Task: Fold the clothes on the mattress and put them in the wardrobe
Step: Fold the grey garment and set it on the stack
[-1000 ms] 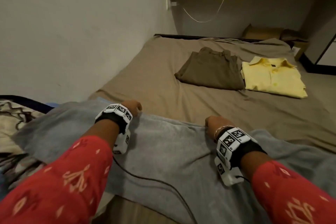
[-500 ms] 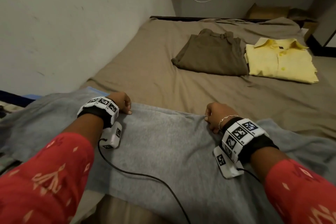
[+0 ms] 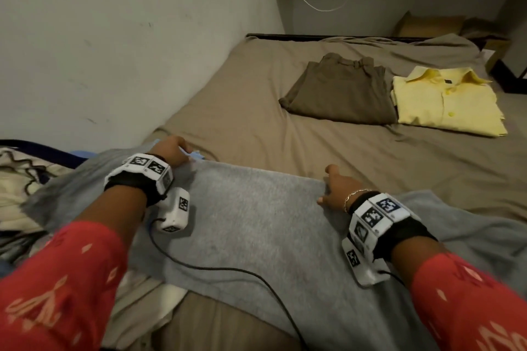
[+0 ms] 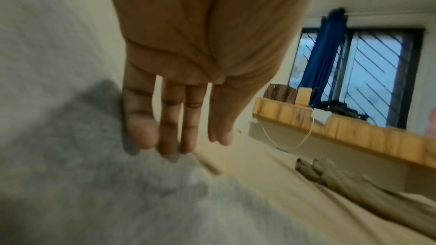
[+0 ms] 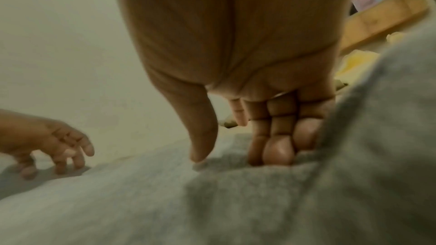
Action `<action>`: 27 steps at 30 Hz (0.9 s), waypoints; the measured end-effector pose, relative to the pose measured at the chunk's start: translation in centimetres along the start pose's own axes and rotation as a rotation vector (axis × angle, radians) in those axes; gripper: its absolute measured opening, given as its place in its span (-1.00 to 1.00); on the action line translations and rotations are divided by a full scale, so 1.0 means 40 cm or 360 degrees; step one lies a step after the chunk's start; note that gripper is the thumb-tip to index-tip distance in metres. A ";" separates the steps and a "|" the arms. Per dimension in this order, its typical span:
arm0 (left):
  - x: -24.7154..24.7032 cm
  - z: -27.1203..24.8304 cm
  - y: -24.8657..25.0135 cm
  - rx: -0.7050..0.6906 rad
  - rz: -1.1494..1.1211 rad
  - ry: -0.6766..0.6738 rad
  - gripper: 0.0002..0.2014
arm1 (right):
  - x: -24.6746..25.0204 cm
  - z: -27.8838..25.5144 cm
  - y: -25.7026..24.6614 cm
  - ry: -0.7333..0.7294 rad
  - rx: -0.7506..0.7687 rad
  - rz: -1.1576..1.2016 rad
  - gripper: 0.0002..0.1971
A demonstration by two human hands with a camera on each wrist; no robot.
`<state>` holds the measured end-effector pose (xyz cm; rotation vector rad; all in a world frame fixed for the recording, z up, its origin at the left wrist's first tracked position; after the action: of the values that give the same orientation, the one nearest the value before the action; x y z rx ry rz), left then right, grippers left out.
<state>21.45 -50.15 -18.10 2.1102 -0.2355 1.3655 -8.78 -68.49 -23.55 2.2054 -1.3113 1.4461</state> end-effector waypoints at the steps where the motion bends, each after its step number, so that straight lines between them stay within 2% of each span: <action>1: 0.047 -0.016 -0.022 -0.0005 -0.0016 0.0070 -0.74 | 0.005 -0.020 -0.031 0.0058 0.0061 -0.0113 -0.33; 3: 0.150 -0.063 -0.081 0.0053 0.0089 0.0232 -0.72 | -0.022 -0.058 -0.124 0.0083 0.0293 -0.0287 -0.22; 5: 0.241 -0.114 -0.154 0.0244 0.0397 0.0359 -0.62 | -0.102 -0.085 -0.209 -0.0114 0.0489 -0.0369 -0.06; 7: 0.289 -0.157 -0.229 0.0477 0.0625 0.0311 -0.47 | -0.186 -0.089 -0.237 -0.0347 0.0468 -0.0479 0.04; 8: 0.288 -0.173 -0.254 0.0544 0.0620 0.0205 -0.42 | -0.217 -0.086 -0.234 -0.0413 0.0423 -0.0555 0.06; 11: 0.256 -0.200 -0.280 0.0496 0.0486 -0.0053 -0.50 | -0.259 -0.079 -0.223 -0.0434 0.0323 -0.0660 0.09; 13: 0.248 -0.207 -0.260 0.0358 0.0396 -0.0037 -0.61 | -0.266 -0.079 -0.222 -0.0429 0.0296 -0.0658 0.11; 16: 0.242 -0.204 -0.222 0.0224 0.0306 0.0071 -0.57 | -0.269 -0.078 -0.220 -0.0406 0.0278 -0.0658 0.11; 18: 0.229 -0.200 -0.216 0.0262 0.0274 0.0094 -0.55 | -0.275 -0.074 -0.217 -0.0408 0.0267 -0.0660 0.11; 22: 0.230 -0.213 -0.220 0.0397 0.0078 0.0278 -0.33 | -0.284 -0.065 -0.214 -0.0453 0.0230 -0.0679 0.13; 27: 0.215 -0.233 -0.214 0.0520 0.0080 0.0104 -0.47 | -0.287 -0.063 -0.213 -0.0457 0.0244 -0.0651 0.14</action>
<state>22.08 -36.46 -11.28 2.3306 -0.0393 1.5882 -5.46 -55.54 -29.18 2.6602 -0.7630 1.1408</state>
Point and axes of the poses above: each hand's wrist, its own z-axis towards the middle knuckle, its own x-axis out of the back of the hand, y = z × x, the point moved 9 cm from there along z, towards the middle knuckle, and after that the axes turned 8 degrees about -y, right-handed, at the moved point
